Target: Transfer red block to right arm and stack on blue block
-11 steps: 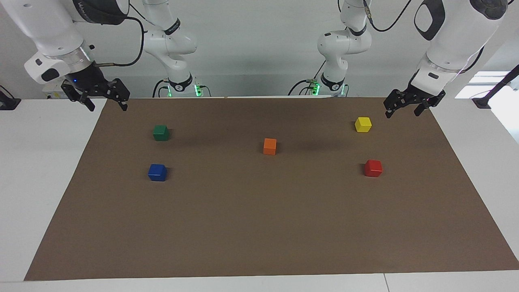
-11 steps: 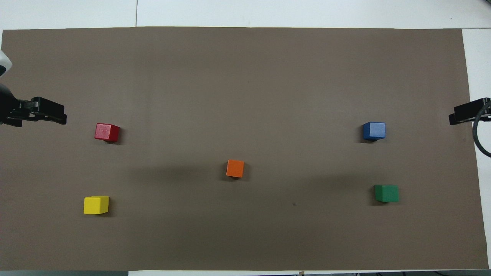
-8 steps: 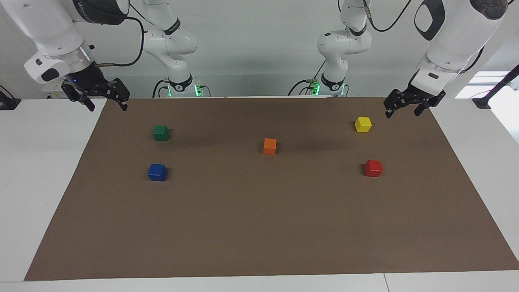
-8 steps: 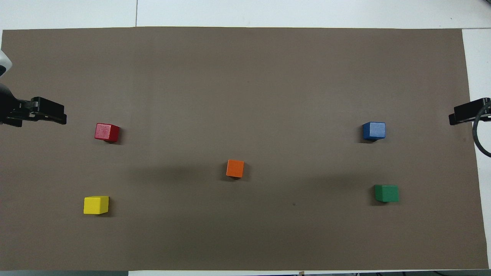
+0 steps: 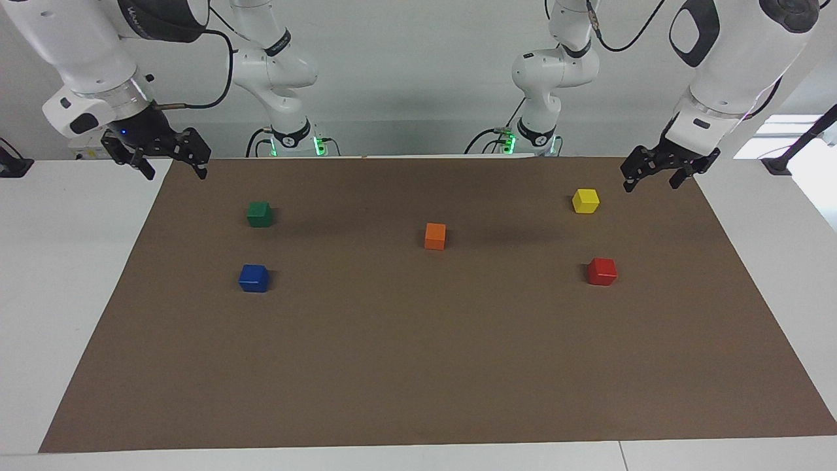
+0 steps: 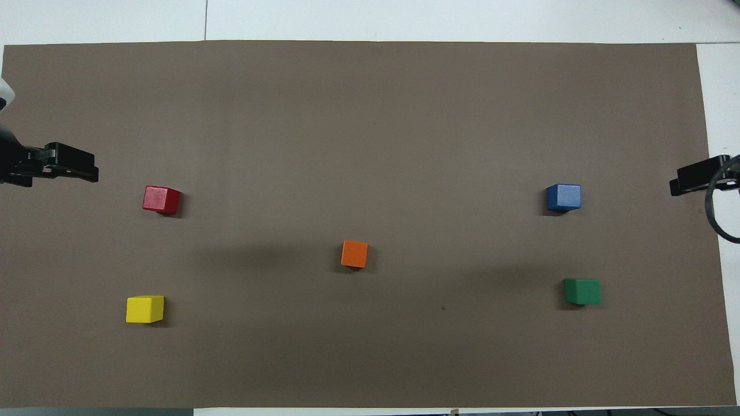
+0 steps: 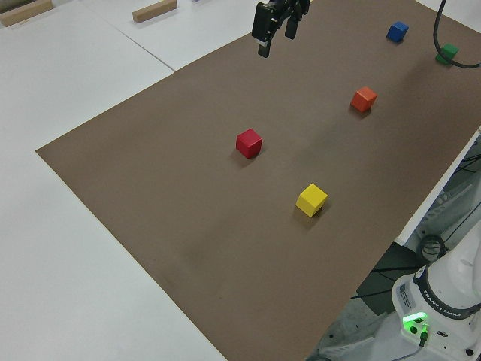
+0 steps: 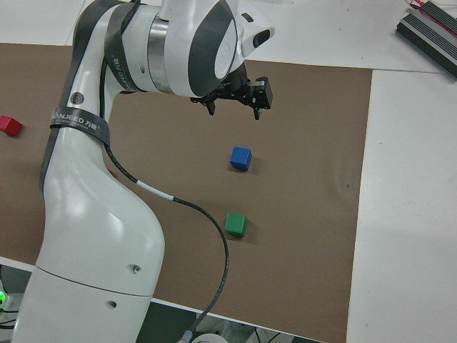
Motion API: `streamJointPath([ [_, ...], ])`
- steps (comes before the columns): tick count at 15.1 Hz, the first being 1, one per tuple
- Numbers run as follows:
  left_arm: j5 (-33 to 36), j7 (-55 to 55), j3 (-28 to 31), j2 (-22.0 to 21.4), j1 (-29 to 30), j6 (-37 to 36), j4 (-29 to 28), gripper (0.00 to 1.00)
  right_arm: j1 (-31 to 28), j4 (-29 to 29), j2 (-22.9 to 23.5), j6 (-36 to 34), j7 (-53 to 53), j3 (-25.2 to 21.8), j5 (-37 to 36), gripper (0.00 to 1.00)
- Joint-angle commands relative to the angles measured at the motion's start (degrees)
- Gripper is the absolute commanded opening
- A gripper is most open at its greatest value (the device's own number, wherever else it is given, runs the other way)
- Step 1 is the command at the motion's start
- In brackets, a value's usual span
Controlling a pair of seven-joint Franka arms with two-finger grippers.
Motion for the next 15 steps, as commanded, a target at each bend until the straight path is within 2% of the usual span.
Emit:
streamJointPath([
  [1,-0.6,-0.4,0.8,-2.4,-0.2,8.7,-9.0,1.00,-1.8,-10.8,-5.8,5.5,-1.7,-0.2,7.7,1.00],
  [4,-0.6,0.5,0.8,1.7,-0.1,15.9,-11.7,1.00,-3.5,-15.1,-5.9,7.3,-8.7,-0.2,17.1,1.00],
  [8,-0.5,3.5,0.9,4.7,0.9,35.2,-24.4,1.00,-6.6,-20.8,-5.4,7.5,-16.1,-0.2,33.1,1.00],
  [11,-0.5,3.5,0.9,6.0,0.7,37.2,-25.5,1.00,-9.2,-24.8,-3.3,6.9,-28.1,-0.3,45.5,1.00],
  [15,-0.1,3.7,0.9,8.9,0.8,40.0,-27.5,1.00,-10.2,-28.3,-2.9,1.1,-32.5,-0.3,59.5,1.00],
])
